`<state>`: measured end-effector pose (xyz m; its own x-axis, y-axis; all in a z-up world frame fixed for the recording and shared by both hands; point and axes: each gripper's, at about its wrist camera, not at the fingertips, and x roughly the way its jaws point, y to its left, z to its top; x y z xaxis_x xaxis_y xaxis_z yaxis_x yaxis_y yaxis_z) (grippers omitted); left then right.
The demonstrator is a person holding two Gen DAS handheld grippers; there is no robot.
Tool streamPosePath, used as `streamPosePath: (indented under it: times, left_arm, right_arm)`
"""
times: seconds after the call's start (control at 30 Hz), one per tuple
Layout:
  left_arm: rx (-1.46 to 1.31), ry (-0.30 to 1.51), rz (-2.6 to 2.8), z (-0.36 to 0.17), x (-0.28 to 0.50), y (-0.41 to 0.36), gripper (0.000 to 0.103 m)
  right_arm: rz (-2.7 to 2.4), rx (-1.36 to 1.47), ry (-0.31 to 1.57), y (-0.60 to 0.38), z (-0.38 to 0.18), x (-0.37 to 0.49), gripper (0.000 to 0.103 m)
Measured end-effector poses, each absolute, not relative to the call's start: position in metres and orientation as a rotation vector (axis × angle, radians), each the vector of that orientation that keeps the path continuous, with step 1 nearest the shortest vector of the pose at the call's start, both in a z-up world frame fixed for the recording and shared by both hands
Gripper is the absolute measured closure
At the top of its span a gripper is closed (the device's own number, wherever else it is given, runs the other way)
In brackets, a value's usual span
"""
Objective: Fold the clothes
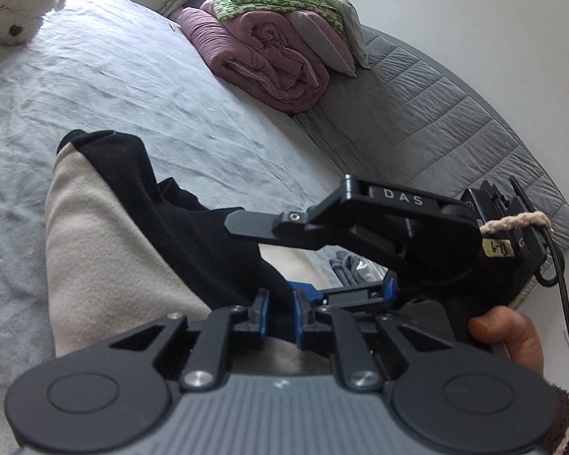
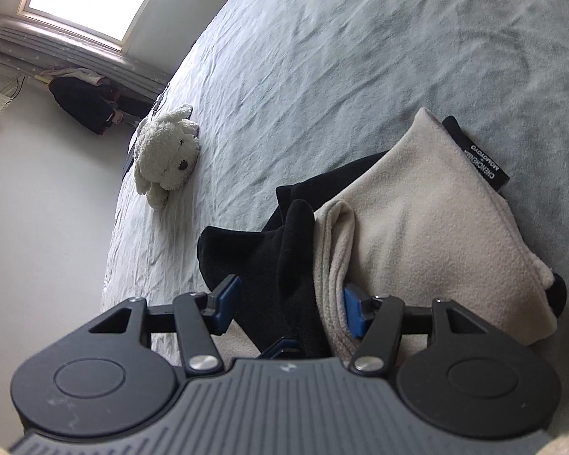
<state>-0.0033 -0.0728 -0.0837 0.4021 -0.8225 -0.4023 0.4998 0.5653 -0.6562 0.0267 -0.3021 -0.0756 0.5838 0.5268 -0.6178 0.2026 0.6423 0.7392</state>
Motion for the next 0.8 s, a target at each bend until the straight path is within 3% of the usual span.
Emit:
streamPosePath:
  times: [0.07,0.1,0.13,0.4,0.8]
  left_arm:
    - [-0.466,0.767,-0.896,-0.082,-0.006,-0.073,0.091]
    - [-0.465,0.765,-0.906,-0.079,-0.007,-0.073,0.091]
    - [-0.473,0.763,-0.922,-0.076,-0.006,-0.07,0.091]
    - [-0.497,0.624,-0.883,-0.047,-0.006,-0.031,0.09]
    - [-0.417,0.654,-0.836,-0.065,0.001,-0.05,0.09]
  right_arm:
    - [0.207,0.861,0.965,-0.303,-0.078,0.025,0.058]
    - [0.201,0.851,0.966,-0.304,-0.078,0.024,0.071]
    - [0.203,0.852,0.96,-0.306,-0.078,0.023,0.077]
    - [0.289,0.854,0.814,-0.321,-0.05,0.012,0.082]
    - [0.259,0.927,0.741,-0.375,-0.053,0.009,0.082]
